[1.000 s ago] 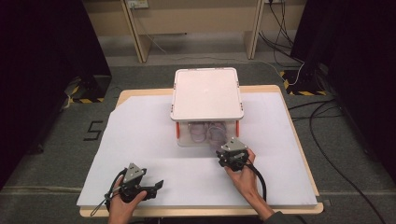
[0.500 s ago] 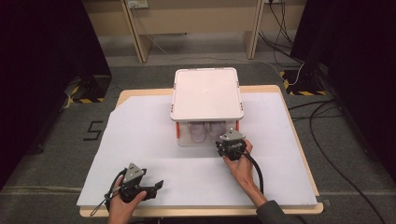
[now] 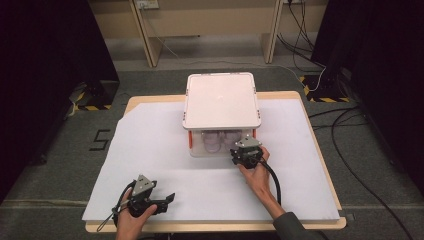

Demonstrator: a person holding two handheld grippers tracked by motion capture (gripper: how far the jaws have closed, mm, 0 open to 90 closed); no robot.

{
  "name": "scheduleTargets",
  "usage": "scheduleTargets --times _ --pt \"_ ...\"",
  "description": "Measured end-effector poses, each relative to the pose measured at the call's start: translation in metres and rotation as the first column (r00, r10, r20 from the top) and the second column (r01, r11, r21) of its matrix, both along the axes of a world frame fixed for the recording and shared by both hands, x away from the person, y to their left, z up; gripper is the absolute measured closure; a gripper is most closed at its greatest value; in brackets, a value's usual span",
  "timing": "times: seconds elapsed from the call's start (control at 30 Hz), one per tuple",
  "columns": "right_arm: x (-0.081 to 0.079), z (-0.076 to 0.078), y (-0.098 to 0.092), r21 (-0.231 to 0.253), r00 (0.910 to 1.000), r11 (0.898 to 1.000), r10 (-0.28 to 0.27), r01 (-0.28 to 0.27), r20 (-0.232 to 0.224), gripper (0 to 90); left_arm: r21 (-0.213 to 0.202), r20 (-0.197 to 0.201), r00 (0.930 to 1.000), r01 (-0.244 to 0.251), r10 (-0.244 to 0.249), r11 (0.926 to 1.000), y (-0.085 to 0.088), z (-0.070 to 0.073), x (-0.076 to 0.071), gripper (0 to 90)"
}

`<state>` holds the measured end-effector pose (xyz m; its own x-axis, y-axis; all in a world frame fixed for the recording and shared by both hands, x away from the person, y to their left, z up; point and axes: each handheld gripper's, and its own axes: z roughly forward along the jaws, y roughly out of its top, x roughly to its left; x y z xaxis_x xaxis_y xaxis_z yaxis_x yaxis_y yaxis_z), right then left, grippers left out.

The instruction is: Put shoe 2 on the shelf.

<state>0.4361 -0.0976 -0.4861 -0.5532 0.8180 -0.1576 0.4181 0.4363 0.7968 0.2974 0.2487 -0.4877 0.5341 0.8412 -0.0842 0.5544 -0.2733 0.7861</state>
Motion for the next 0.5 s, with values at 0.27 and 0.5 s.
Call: scheduleTargets --times 0.27,0.5 --pt "-0.012 0.016 -0.006 0.105 0.9989 0.994 0.031 -0.027 -0.036 36.9 0.0 -0.003 0.9999 0.013 -0.013 0.9999 -0.002 0.0 0.0 16.1" --pt "-0.032 0.028 -0.016 0.126 0.9954 0.989 0.085 -0.079 -0.046 34.4 -0.002 -0.004 0.9999 0.012 -0.012 0.9999 -0.002 -0.001 0.0 16.1"
